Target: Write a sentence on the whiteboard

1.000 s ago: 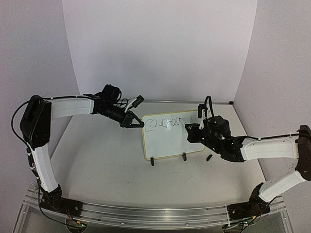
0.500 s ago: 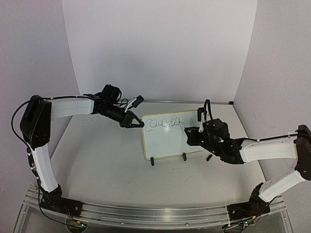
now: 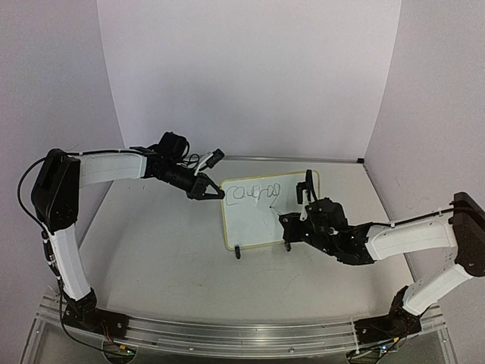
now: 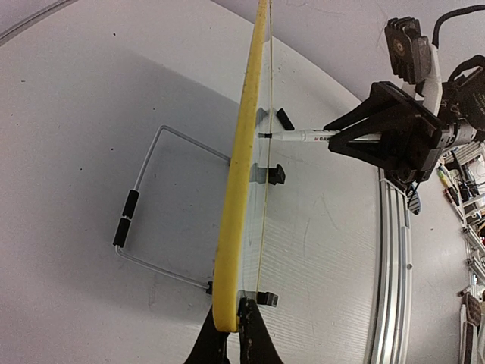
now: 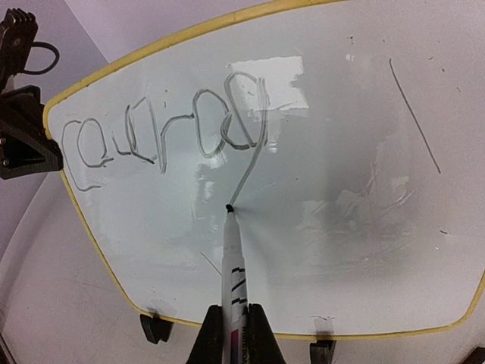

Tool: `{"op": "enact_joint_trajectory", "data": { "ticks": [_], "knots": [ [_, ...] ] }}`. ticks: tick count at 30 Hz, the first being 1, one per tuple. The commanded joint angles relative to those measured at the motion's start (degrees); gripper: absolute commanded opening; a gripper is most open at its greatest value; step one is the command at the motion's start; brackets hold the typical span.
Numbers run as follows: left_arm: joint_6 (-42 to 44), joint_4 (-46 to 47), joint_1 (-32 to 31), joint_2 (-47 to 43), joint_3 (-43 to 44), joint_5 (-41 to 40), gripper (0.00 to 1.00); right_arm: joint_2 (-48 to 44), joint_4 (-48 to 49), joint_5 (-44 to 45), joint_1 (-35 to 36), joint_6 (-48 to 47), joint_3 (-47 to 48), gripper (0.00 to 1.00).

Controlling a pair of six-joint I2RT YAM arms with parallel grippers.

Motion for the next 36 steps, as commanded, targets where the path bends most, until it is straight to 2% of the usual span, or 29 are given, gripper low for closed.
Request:
{"op": "enact_joint_trajectory", "data": {
  "ticks": [1, 7, 11, 16, 25, 36],
  "knots": [
    [5.3, -1.2, -0.5, -1.1, 0.4, -5.6, 0.0, 1.9, -0.7, 2.2, -0.2, 0.4, 1.5, 0.0],
    [5.4, -1.3, -0.6, -1.3, 0.4, -5.9, 0.0, 1.7, 1.5, 0.2, -0.2, -0.6, 3.8, 0.0],
    [5.4, -1.3, -0.6, -1.4, 0.4, -5.9, 0.0, -1.5, 3.1, -0.3, -0.2, -0.5, 3.0, 0.0],
    [5.4, -1.3, -0.7, -1.6, 0.4, -5.9, 0.0, -5.5, 2.6, 2.5, -0.3, -0.7, 1.8, 0.0],
    [5.4, -1.2, -0.7, -1.5, 0.3, -6.1, 0.0, -7.2, -0.2, 7.6, -1.3, -1.0, 0.9, 0.0],
    [5.7, -1.7, -0.7, -1.3, 0.4, -6.6, 0.0, -7.2, -0.6, 7.6, -2.3, -1.4, 1.0, 0.0]
  ]
}}
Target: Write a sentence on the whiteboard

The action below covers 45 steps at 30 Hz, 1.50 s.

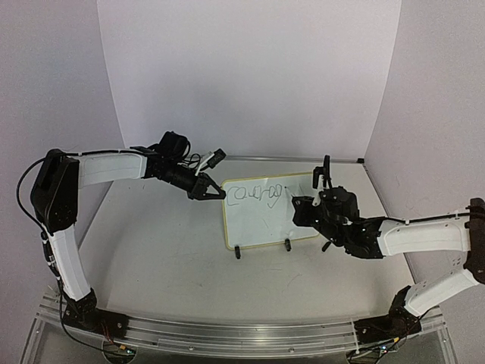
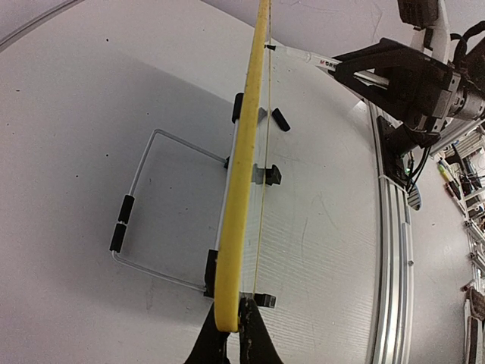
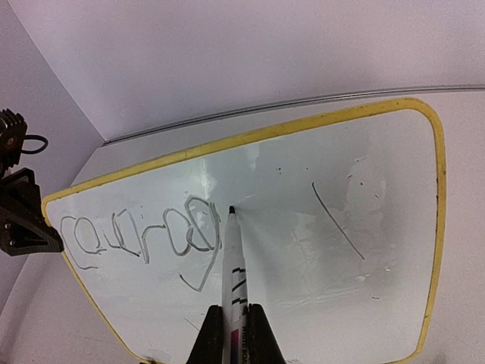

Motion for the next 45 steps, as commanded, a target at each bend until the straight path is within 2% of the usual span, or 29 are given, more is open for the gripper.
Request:
{"op": "enact_joint_trajectory", "data": {
  "ticks": [1, 30, 45],
  "knots": [
    [4.7, -1.8, -0.2, -0.9, 0.4, -6.4, 0.0, -1.5, -0.1, 1.0, -0.2, -0.8, 0.0, 0.0],
    [4.6, -1.5, -0.3, -0.5, 0.3, -6.4, 0.0, 0.5, -1.1, 3.8, -2.8, 3.4, -2.8, 0.0],
    [4.6, -1.5, -0.3, -0.5, 0.3, -6.3, 0.0, 1.3, -0.4, 3.9, -4.1, -1.3, 0.9, 0.0]
  ]
}}
